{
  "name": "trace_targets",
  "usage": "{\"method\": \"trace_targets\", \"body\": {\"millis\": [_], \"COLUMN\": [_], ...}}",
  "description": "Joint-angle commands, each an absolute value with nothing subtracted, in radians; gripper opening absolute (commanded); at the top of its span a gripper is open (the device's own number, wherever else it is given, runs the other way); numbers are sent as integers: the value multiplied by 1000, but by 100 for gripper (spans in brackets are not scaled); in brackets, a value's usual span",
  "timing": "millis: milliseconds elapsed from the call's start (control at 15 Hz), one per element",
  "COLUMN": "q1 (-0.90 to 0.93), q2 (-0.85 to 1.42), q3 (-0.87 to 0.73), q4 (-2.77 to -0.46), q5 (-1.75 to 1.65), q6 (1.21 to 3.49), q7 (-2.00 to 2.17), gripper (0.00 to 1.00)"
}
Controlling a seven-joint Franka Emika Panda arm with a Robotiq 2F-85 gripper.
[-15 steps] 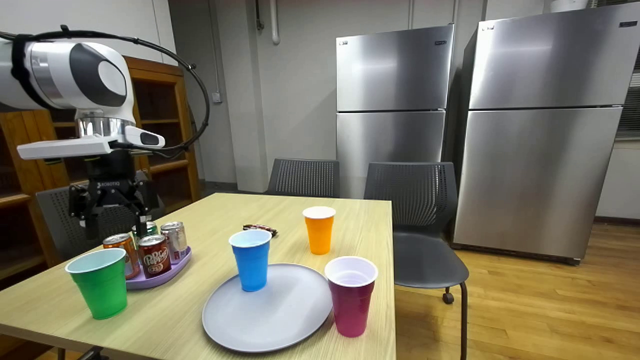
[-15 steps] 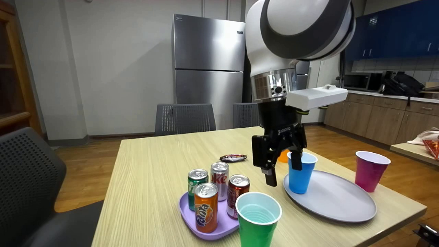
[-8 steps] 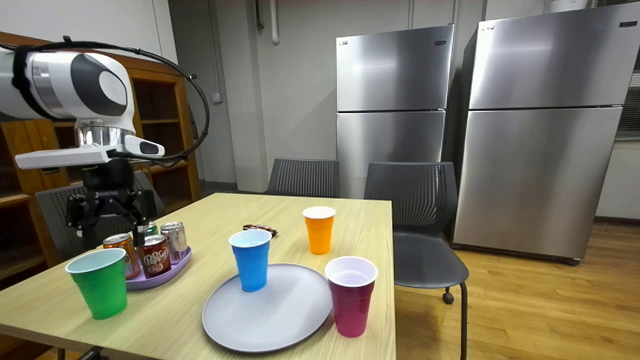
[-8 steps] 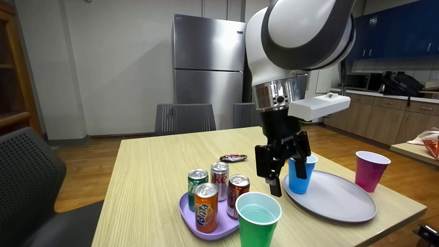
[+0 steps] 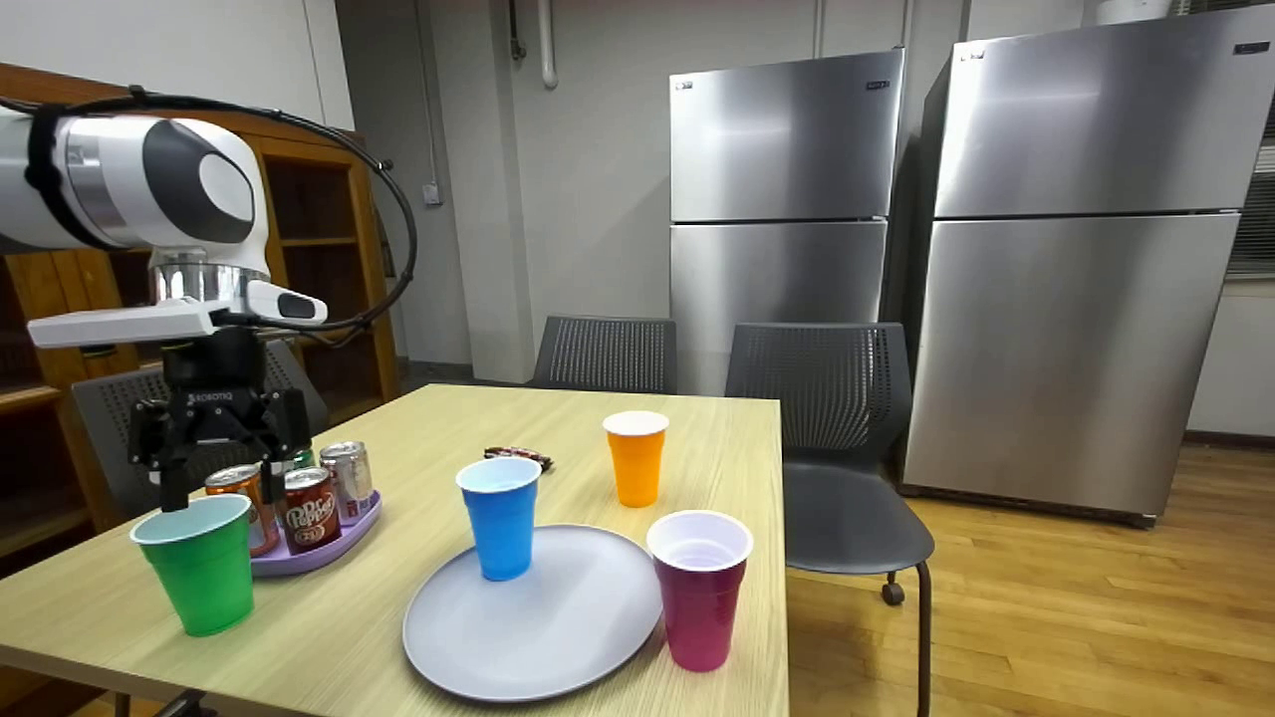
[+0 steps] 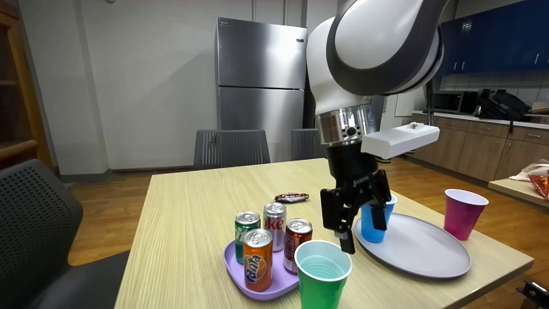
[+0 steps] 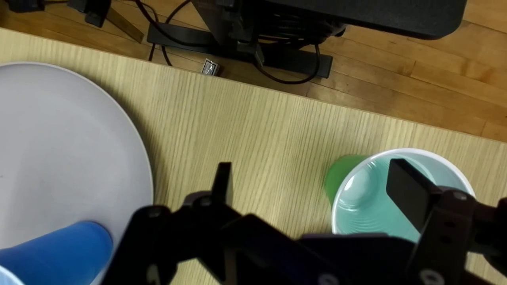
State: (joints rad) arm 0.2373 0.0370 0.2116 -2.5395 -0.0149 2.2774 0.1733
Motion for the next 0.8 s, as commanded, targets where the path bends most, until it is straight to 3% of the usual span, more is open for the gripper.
{"method": "trace_targets", "body": {"millis": [0,733], "q1": [244,253], "q2": [30,59], "q3": [222,227], "q4": [-2551,-2515], "q5": [-39,-59], "q6": [2322,2425], "q7": [226,235], "gripper": [100,100]}}
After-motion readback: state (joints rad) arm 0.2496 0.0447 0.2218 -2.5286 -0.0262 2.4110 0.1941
